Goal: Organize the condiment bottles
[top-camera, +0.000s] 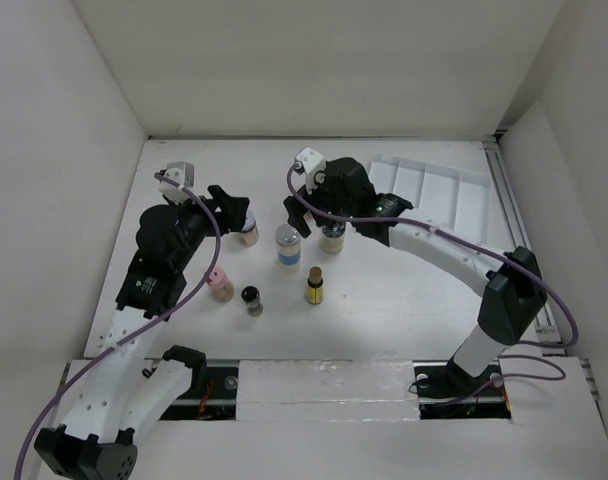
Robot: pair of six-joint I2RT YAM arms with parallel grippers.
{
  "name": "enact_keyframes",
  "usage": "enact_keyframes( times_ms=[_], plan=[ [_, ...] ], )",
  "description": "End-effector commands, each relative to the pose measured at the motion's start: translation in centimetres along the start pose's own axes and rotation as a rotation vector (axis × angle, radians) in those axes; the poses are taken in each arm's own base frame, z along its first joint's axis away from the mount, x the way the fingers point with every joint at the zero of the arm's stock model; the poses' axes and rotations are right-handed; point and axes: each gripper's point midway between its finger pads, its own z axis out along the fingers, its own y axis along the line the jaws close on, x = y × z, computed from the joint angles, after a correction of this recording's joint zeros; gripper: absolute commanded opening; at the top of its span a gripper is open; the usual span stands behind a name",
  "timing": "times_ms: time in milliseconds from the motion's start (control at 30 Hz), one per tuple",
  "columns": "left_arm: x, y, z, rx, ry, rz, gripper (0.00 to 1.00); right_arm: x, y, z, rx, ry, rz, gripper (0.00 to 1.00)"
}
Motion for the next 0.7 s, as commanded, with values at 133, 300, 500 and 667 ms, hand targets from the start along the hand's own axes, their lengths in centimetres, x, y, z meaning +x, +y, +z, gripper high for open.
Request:
enact_keyframes(
  times_ms=[133, 300, 500, 667],
  plan=[
    [-1.3, -0.7, -0.2, 0.029, -0.049, 0.006, 0.73, -1.1, 4.8, 1.0, -0.157, 0.005, -0.062, 0.99],
    [-1.0, -0.8, 0.1, 0.034, -0.034, 0.006, 0.73, 0.6, 5.7, 1.8, -0.193, 0.052, -0.07, 0.99],
    [-0.6, -0.8, 0.3, 0.041, -0.019, 0.005, 0.73, 2.3, 6.1, 2.6, -0.219, 0.099, -0.063, 0.99],
    [-0.5, -1.0, 0.2, 0.051, -0.015, 0.006, 0.73, 2.4, 5.4, 3.9, -0.177, 0.087, -0.067, 0.97]
  ],
)
